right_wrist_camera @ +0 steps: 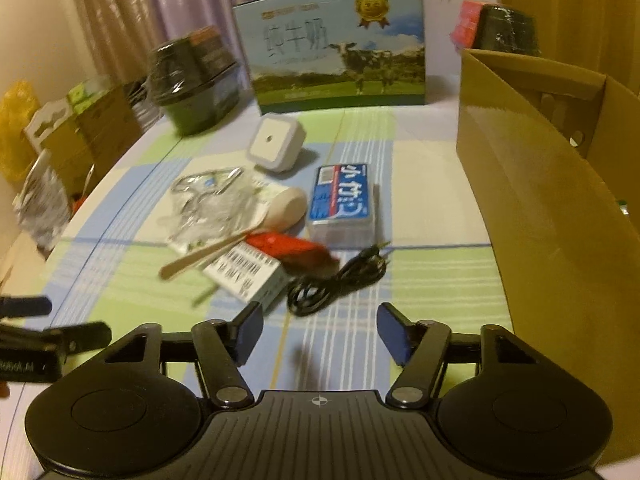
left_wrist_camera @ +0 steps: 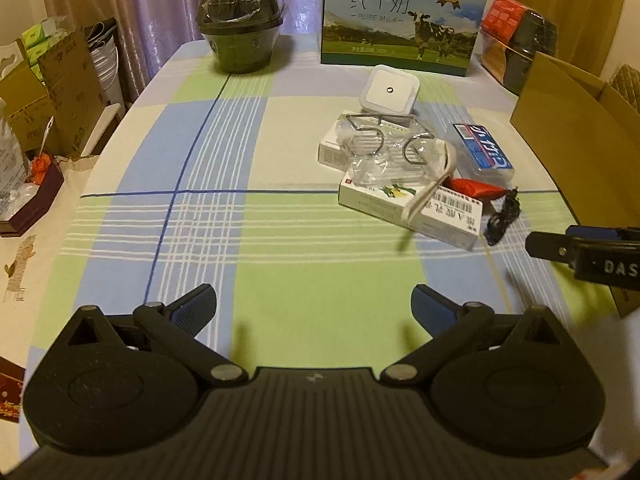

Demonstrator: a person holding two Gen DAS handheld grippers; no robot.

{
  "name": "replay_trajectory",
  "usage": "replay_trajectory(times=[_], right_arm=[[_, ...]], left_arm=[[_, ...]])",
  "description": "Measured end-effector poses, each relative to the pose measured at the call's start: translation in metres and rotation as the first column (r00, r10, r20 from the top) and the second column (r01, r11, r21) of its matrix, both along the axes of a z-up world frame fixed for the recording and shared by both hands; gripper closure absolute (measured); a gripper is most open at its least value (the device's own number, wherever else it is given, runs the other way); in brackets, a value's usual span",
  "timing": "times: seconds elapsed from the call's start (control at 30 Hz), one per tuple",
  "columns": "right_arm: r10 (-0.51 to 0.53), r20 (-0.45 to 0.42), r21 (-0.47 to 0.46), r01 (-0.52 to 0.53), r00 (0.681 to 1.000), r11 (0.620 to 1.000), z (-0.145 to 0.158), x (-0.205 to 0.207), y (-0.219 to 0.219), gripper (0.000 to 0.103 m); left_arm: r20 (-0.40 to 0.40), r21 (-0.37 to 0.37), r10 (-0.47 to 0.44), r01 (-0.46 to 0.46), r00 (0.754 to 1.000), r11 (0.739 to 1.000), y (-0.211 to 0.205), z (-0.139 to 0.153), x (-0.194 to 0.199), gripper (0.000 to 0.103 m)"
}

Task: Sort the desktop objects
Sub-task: 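Grasp the black cable with the right tool while the left tool reaches the white ointment box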

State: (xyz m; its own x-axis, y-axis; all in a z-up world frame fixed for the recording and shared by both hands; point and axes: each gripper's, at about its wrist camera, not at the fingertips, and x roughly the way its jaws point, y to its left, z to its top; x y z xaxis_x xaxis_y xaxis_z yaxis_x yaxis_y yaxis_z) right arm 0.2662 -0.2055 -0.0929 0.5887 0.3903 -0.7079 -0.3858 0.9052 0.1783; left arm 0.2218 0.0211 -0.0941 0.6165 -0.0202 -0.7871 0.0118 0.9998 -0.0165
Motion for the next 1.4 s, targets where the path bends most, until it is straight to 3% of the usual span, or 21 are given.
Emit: replay_trajectory(times=[0.23,0.47,0.63,0.87,1.13,1.27,1.33,1.4], right_arm=[[-0.038,-0.008,0.023,0.038,0.999,0.999,-0.02,0.029,0.005,0.057],[-0.042,-0.034,0.03,0.043,0.999,0.999,-0.032,0.043,0.012,0.058],[0.001,-0.03,0.017,0.0,1.0,1.0,-0.032,0.04,0.019,0.076],[-0.087,-0.074,0.091,0.094,0.993,0.991,-0.029,0.044,0.007,0.073],[-0.181,-0.078,0.104,0.189,0.98,0.977,-0.032,0.054,0.004,0.042],[-0.127,-0.028,0.024,0.128,0.991,0.991,-0.035,0.052,0.017,0.042],[-0.088,-0.008,-0.025,0.088,0.996,0.996,-0.037,0.048,0.022,0.057],[-0.05,-0.019,-0.036,0.05,0.999,0.998,-0.036,0.045,0.022,0.057]], left_arm=[[0.013,-0.041,-0.011,0.012,1.0,0.999,-0.003,-0.014,0.016,0.001],[-0.016,-0.078,-0.017,0.015,1.0,0.997,-0.001,-0.025,0.022,0.001],[-0.015,-0.078,-0.006,0.005,1.0,0.997,0.002,-0.027,0.026,0.001],[-0.012,-0.074,0.0,-0.001,1.0,0.997,0.006,-0.027,0.023,0.001],[-0.004,-0.086,0.004,-0.005,1.0,0.996,0.005,-0.027,0.026,0.001],[-0.01,-0.078,-0.002,0.001,1.0,0.997,0.003,-0.029,0.026,0.001],[-0.014,-0.076,0.001,-0.002,1.0,0.997,0.004,-0.03,0.027,0.001],[-0.018,-0.078,0.007,-0.008,1.0,0.997,0.006,-0.031,0.027,0.001]])
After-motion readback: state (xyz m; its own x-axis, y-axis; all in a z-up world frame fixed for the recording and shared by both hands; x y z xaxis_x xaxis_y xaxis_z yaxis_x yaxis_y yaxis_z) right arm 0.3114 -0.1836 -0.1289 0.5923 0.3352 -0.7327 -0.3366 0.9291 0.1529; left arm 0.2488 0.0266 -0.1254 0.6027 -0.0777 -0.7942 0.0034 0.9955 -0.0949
